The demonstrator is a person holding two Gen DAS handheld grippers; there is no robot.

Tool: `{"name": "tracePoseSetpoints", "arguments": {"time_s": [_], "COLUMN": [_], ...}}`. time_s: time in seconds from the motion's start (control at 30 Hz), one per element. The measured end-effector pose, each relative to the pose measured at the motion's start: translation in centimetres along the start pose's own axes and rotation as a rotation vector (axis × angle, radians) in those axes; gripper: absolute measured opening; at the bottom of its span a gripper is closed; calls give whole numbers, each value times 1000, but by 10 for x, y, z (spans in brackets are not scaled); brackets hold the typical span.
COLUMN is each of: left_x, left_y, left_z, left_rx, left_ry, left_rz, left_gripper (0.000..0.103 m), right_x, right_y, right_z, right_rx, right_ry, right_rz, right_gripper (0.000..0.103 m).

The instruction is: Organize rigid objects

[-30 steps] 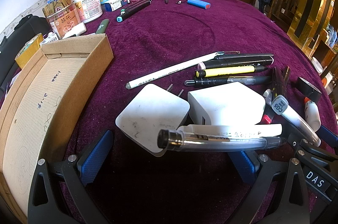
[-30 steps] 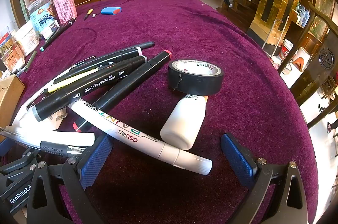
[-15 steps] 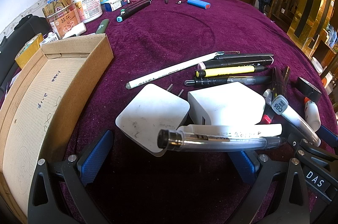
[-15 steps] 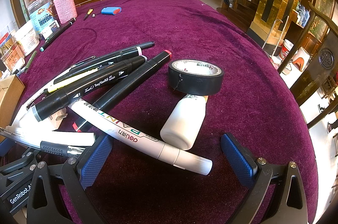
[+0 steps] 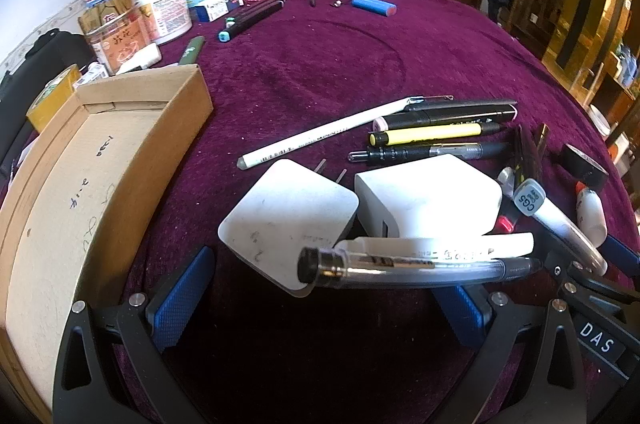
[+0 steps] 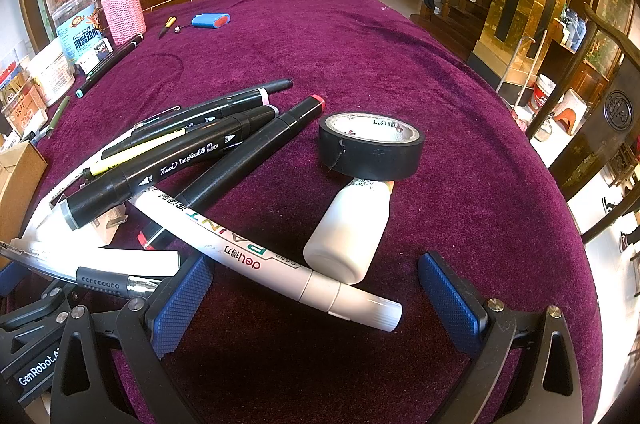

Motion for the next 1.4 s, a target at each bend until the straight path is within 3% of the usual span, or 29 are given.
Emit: {"name": "tracePoseSetpoints", "arguments": {"time_s": [0.2, 0.3, 0.5, 0.6, 0.77, 0.83, 0.9, 0.97, 1.03, 1.17, 1.3, 1.4], "left_x": [7, 13, 13, 14, 21, 30, 39, 51, 56, 46, 19, 22], "left_y": [2, 5, 6, 6, 7, 5, 6, 10, 12, 18, 14, -5], "left_z": [13, 29, 29, 30, 38, 46, 52, 53, 47, 25, 14, 24], "left_rx": [-107, -109, -98, -98, -148, -201, -244, -264, -271, -237, -207, -294], "left_ry": [84, 70, 68, 66, 77, 79, 67, 24, -12, 3, 102, 88], "left_rz": [46, 46, 33, 32, 119, 178, 226, 264, 249, 206, 262, 275], "left_gripper": [103, 103, 103, 103, 102, 89, 79, 78, 78, 78, 78, 79], "right_x": [0, 1, 2, 2, 6, 19, 45, 61, 63, 31, 27, 22], "right_y": [1, 3, -3, 3, 1, -5, -12, -17, -20, -35, -50, -48], "right_z": [0, -3, -5, -4, 1, 5, 9, 10, 3, -16, -12, -13], "right_rx": [-1, 5, 33, 59, 56, 34, 15, -6, -14, -74, -132, -135], "right_ry": [-1, 0, 53, 69, 62, -3, -140, -247, -302, -163, -163, -137], "right_rz": [3, -3, -69, -22, -33, -61, -87, -70, -56, -192, -294, -326], "right_gripper": [102, 102, 102, 102, 102, 102, 102, 102, 102, 102, 102, 102]}}
Point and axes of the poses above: each gripper's, at about its wrist camera, not at the fingertips, and x roughly against the way its jaws point, y to its left, z to its underside, the point moved 2 cm from there along -x, roughly the way its jaws point, and after that the axes turned 12 degrees about y, right-handed, at the moved point
